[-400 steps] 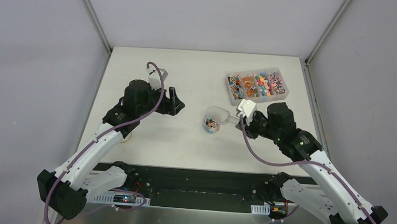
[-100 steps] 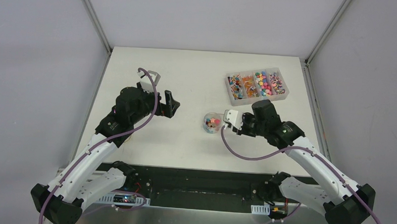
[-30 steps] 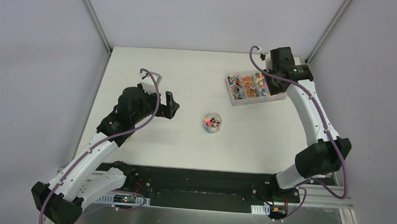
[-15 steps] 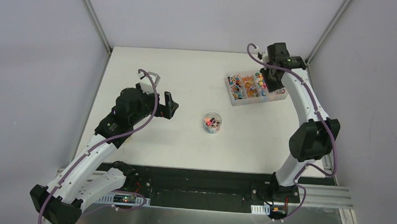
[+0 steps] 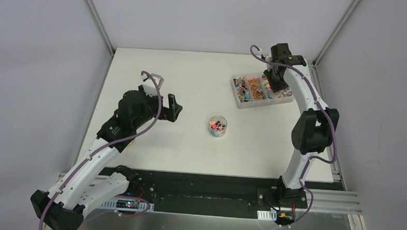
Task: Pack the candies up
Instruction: Scoop the fake candies from the storage box, then place the fake candies in the packing bottle.
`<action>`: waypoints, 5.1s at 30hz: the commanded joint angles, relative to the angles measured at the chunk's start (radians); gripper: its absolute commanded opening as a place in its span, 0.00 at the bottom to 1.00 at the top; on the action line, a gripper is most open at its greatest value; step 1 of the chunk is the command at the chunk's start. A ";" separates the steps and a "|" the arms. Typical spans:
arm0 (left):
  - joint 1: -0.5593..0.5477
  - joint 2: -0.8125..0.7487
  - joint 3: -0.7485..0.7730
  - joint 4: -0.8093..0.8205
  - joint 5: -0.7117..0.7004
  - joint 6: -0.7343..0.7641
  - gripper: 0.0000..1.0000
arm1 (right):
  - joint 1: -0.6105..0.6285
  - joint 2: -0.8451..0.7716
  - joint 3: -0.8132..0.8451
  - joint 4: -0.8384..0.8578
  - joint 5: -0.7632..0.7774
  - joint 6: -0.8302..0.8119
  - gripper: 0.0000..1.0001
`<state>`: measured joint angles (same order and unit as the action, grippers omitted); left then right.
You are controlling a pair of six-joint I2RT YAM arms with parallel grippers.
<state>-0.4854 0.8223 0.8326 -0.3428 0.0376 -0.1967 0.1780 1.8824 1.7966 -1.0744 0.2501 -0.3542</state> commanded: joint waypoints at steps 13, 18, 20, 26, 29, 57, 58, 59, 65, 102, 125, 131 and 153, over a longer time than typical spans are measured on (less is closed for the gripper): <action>-0.010 -0.034 -0.006 0.043 -0.024 0.016 0.99 | -0.018 0.010 -0.130 0.249 -0.082 -0.017 0.00; -0.010 -0.035 -0.006 0.042 -0.024 0.016 0.99 | -0.029 -0.055 -0.263 0.362 -0.082 -0.014 0.00; -0.010 -0.036 -0.006 0.042 -0.024 0.015 0.99 | -0.034 -0.080 -0.307 0.403 -0.085 -0.010 0.00; -0.010 -0.034 -0.006 0.042 -0.021 0.015 0.99 | -0.051 -0.146 -0.416 0.515 -0.130 0.002 0.00; -0.011 -0.034 -0.006 0.042 -0.021 0.016 0.99 | -0.065 -0.173 -0.462 0.556 -0.133 0.011 0.00; -0.010 -0.033 -0.007 0.041 -0.027 0.017 0.99 | -0.115 -0.527 -0.996 1.123 -0.232 0.077 0.00; -0.010 -0.033 -0.007 0.042 -0.027 0.017 0.99 | -0.117 -0.536 -1.003 1.126 -0.234 0.080 0.00; -0.010 -0.031 -0.007 0.041 -0.025 0.018 0.99 | -0.118 -0.546 -1.010 1.130 -0.235 0.083 0.00; -0.010 -0.033 -0.009 0.042 -0.029 0.016 0.99 | -0.119 -0.633 -1.064 1.163 -0.257 0.105 0.00; -0.010 -0.054 -0.006 0.041 -0.043 0.015 0.97 | 0.057 -1.088 -1.004 0.535 -0.735 -0.429 0.00; -0.010 -0.048 -0.007 0.041 -0.044 0.014 0.97 | 0.350 -1.003 -0.922 0.359 -0.344 -0.595 0.00; -0.010 -0.051 -0.007 0.041 -0.045 0.015 0.97 | 0.425 -0.949 -0.889 0.321 -0.212 -0.589 0.00; -0.010 -0.063 -0.009 0.041 -0.058 0.016 0.97 | 0.574 -0.816 -0.782 0.243 0.014 -0.565 0.00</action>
<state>-0.4854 0.7803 0.8265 -0.3428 -0.0002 -0.1932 0.7277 1.0607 0.9562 -0.8196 0.1986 -0.9329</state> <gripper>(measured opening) 0.973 0.313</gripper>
